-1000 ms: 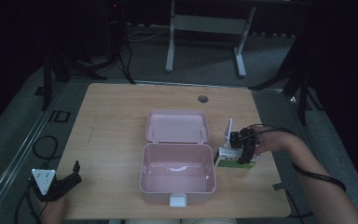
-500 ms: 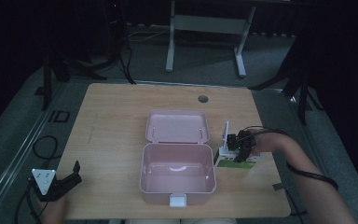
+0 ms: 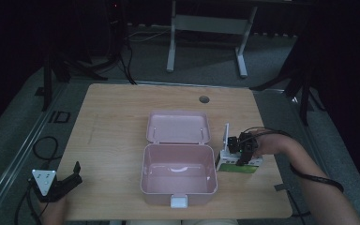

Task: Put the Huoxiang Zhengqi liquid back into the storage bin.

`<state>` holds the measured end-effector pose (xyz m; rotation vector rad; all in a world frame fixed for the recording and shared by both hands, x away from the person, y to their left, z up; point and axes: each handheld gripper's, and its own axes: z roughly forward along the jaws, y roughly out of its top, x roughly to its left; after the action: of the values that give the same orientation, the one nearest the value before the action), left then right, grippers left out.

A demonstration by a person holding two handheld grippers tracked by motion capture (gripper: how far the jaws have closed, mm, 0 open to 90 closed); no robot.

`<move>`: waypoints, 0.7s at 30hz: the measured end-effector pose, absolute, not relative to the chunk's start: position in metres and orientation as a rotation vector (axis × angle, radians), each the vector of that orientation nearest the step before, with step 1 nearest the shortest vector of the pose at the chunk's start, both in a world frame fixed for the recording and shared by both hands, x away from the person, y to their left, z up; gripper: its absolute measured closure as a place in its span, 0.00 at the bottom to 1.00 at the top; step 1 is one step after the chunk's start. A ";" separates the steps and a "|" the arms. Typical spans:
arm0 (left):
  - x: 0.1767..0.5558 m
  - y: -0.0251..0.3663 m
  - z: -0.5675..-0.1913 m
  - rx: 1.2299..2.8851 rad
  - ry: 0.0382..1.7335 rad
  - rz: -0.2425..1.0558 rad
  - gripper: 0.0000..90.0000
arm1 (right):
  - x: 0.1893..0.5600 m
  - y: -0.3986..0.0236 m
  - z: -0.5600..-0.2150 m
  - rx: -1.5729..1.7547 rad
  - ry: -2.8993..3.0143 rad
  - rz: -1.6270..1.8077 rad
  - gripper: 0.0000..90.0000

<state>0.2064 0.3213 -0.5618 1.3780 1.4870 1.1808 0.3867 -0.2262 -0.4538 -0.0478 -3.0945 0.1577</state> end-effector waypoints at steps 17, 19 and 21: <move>0.206 0.321 -0.562 1.379 1.491 1.183 0.02 | 0.352 -0.229 -0.423 -0.035 -3.070 0.170 0.69; 0.206 0.321 -0.562 1.378 1.491 1.184 0.02 | 0.348 -0.228 -0.419 -0.039 -3.073 0.170 0.69; 0.207 0.321 -0.562 1.378 1.493 1.185 0.02 | 0.345 -0.227 -0.413 -0.045 -3.067 0.166 0.69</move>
<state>0.2066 0.3211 -0.5618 1.3778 1.4926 1.1846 0.3452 -0.2273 -0.4132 -0.0455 -3.0665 0.1659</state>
